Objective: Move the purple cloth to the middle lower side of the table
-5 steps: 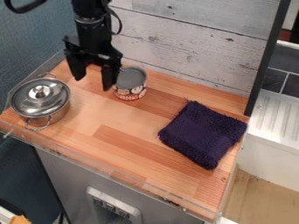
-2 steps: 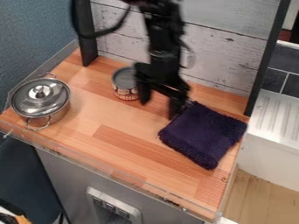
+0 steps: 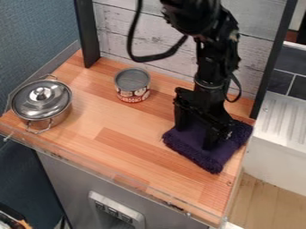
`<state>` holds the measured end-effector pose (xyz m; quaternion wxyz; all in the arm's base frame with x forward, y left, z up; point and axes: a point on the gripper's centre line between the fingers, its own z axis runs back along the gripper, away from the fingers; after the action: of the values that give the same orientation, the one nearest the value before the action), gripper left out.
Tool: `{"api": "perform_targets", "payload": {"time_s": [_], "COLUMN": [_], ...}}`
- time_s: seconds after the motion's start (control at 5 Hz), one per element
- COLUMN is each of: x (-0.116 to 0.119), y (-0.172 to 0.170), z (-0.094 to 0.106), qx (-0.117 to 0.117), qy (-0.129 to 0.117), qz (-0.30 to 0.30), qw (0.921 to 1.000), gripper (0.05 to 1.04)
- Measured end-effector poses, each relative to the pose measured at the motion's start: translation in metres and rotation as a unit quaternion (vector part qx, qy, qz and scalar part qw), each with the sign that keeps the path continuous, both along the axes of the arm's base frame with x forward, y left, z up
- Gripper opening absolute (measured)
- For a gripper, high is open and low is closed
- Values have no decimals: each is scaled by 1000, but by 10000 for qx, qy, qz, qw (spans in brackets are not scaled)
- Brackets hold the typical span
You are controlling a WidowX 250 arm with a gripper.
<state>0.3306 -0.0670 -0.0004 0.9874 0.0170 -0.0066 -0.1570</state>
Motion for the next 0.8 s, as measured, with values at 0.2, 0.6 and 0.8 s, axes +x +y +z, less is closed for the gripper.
{"api": "perform_targets", "payload": {"time_s": [0.2, 0.6, 0.8], "x": [5, 1, -13], "y": [0, 42, 77], "z": [-4, -10, -7], "qx": [47, 198, 216], "qy": [21, 196, 344], "qz": [-26, 338, 660], "qw": [10000, 9990, 9970], "gripper": [1000, 999, 999]}}
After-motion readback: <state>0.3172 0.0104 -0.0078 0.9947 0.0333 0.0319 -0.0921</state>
